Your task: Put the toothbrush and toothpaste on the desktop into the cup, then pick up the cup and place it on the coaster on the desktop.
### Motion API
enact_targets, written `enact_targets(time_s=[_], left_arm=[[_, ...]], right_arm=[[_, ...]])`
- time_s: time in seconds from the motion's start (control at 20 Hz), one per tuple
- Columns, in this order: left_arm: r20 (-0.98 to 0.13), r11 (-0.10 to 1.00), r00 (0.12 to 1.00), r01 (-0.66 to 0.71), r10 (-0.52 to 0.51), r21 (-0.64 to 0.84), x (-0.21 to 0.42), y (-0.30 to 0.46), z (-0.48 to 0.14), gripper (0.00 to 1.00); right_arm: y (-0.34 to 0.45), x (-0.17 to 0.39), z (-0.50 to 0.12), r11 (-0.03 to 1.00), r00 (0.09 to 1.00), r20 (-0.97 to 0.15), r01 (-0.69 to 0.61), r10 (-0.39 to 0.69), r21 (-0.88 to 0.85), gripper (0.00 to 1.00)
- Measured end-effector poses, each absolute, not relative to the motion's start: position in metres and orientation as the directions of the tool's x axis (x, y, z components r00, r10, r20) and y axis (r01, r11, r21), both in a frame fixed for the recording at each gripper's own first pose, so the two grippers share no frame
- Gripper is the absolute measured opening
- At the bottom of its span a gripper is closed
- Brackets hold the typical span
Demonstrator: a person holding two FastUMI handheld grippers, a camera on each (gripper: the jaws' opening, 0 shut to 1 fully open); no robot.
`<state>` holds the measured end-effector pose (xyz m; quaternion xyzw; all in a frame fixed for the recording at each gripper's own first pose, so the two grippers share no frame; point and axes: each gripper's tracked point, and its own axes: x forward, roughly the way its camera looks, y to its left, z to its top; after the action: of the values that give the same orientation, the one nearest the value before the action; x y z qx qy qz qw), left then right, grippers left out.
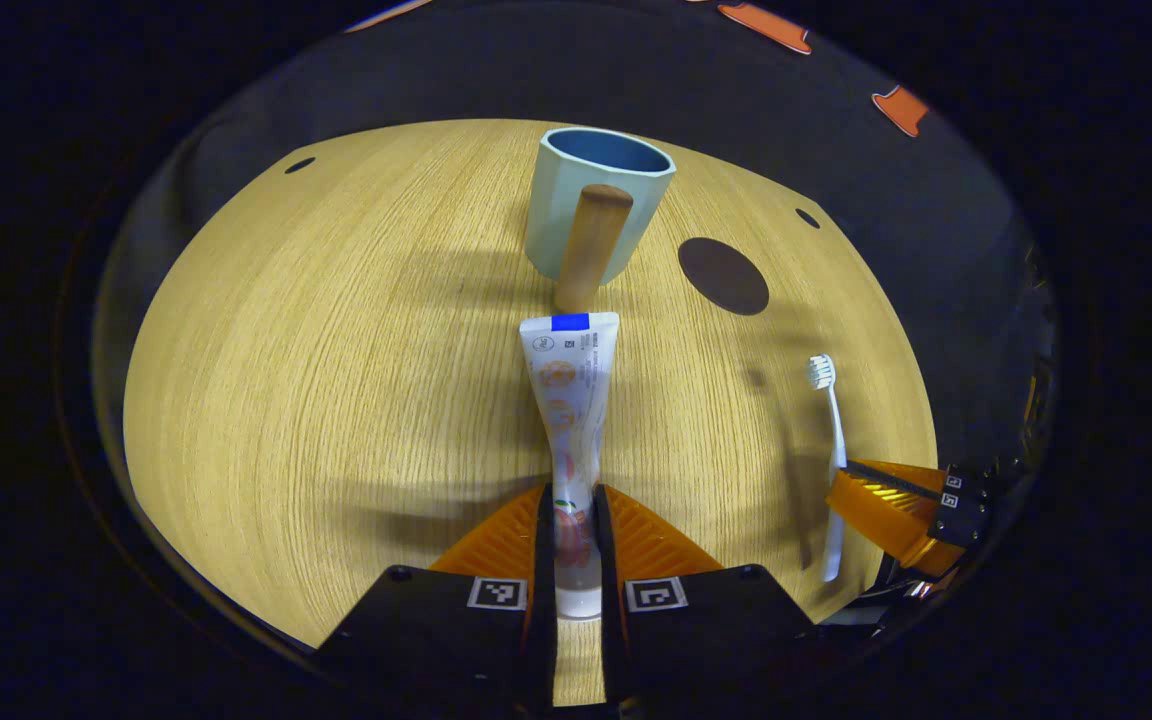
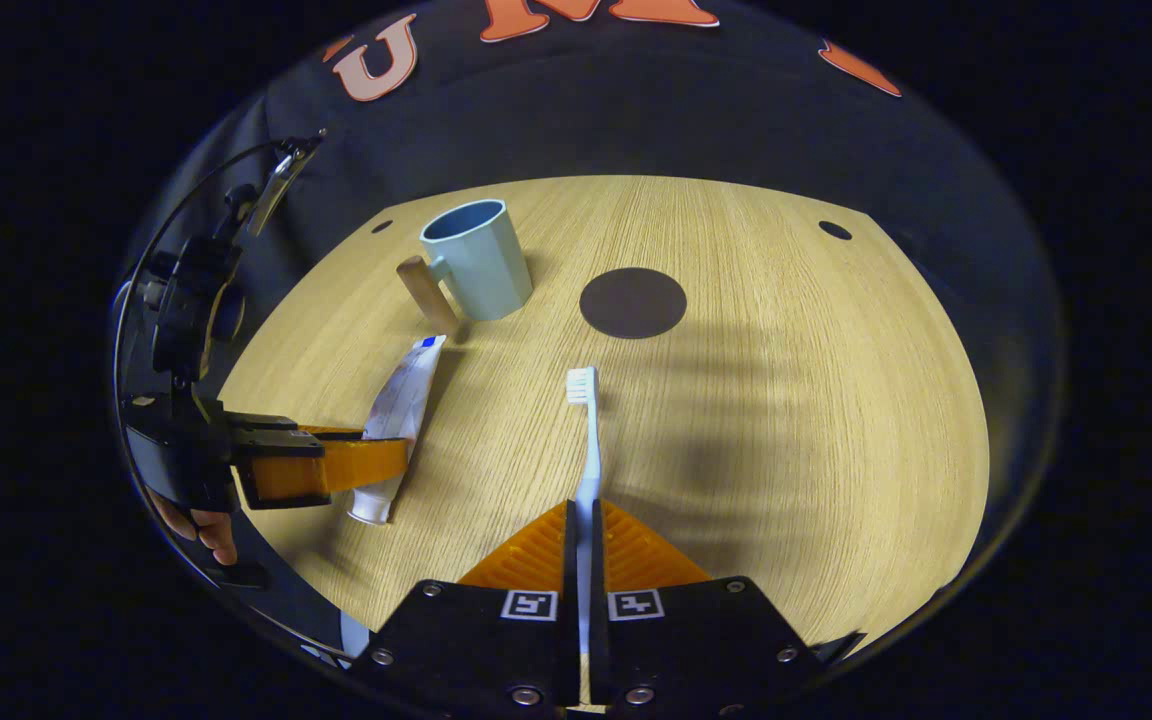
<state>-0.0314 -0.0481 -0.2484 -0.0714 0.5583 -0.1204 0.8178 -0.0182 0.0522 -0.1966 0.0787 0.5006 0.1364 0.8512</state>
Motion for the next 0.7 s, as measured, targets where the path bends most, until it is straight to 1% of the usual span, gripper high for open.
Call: enact_targets(time_s=[0.1,0.2,0.35,0.6,0.7], left_arm=[[-0.875,0.957,0.390,0.153,-0.286,-0.245,-0.030,-0.046,-0.243,0.22],[-0.856,0.957,0.430,0.167,-0.286,-0.236,-0.026,-0.047,-0.249,0.22],[-0.824,0.961,0.496,0.174,-0.273,-0.214,-0.020,-0.039,-0.254,0.22],[-0.736,0.968,0.633,0.205,-0.242,-0.142,-0.012,-0.027,-0.249,0.22],[-0.696,0.968,0.677,0.221,-0.239,-0.117,-0.011,-0.022,-0.245,0.22]], right_arm=[[0.053,-0.015,-0.193,0.947,0.486,-0.812,-0.151,0.322,0.285,0.04],[0.053,-0.014,-0.193,0.947,0.503,-0.802,-0.152,0.321,0.284,0.04],[0.052,-0.010,-0.191,0.950,0.551,-0.775,-0.150,0.310,0.274,0.04],[0.039,0.002,-0.182,0.951,0.614,-0.731,-0.120,0.296,0.285,0.04],[0.034,0.005,-0.172,0.944,0.639,-0.705,-0.110,0.307,0.311,0.04]])
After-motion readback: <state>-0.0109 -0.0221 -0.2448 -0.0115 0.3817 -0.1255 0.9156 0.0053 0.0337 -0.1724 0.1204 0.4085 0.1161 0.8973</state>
